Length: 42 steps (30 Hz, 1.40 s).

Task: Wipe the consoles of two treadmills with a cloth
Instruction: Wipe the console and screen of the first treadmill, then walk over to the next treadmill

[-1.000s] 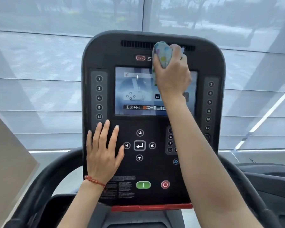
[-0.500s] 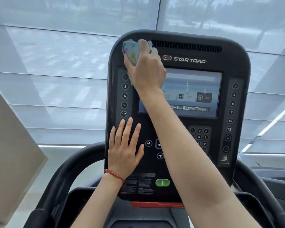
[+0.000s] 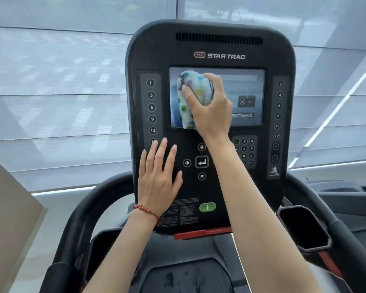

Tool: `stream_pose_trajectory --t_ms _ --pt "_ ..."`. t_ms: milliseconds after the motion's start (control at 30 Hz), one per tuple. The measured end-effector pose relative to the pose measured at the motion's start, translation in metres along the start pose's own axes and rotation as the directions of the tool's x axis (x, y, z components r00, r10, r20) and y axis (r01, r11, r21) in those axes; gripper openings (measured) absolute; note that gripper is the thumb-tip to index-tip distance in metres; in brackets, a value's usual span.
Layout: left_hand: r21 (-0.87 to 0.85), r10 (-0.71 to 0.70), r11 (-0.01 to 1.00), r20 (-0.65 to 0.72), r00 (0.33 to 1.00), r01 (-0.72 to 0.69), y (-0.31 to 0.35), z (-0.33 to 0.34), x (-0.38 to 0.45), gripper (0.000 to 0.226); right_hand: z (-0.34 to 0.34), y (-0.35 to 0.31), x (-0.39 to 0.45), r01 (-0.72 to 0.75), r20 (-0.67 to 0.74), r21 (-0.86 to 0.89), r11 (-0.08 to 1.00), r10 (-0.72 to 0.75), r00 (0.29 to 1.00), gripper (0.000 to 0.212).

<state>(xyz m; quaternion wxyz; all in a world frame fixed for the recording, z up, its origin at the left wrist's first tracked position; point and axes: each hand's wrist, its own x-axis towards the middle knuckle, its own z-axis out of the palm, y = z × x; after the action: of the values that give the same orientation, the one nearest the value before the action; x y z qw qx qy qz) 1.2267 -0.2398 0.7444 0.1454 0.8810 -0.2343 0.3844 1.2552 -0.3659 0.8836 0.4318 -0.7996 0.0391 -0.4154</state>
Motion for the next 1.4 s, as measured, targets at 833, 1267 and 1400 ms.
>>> stream_pose_trajectory --t_ms 833,1267,1400 --pt "-0.429 0.362 0.856 0.098 0.927 -0.289 0.247 -0.054 -0.114 0.048 -0.331 0.085 -0.264 -0.457 -0.341 -0.130 0.880 0.393 0.854 0.031" --pt "-0.749 0.752 0.419 -0.032 0.658 -0.514 0.407 -0.043 -0.158 0.049 -0.450 0.087 -0.387 -0.746 -0.794 -0.106 0.657 0.396 0.462 0.027" --pt "-0.818 0.836 0.221 -0.121 0.535 -0.531 0.443 -0.042 -0.176 0.049 -0.459 0.077 -0.421 -0.806 -0.891 -0.021 0.591 0.355 0.284 0.028"
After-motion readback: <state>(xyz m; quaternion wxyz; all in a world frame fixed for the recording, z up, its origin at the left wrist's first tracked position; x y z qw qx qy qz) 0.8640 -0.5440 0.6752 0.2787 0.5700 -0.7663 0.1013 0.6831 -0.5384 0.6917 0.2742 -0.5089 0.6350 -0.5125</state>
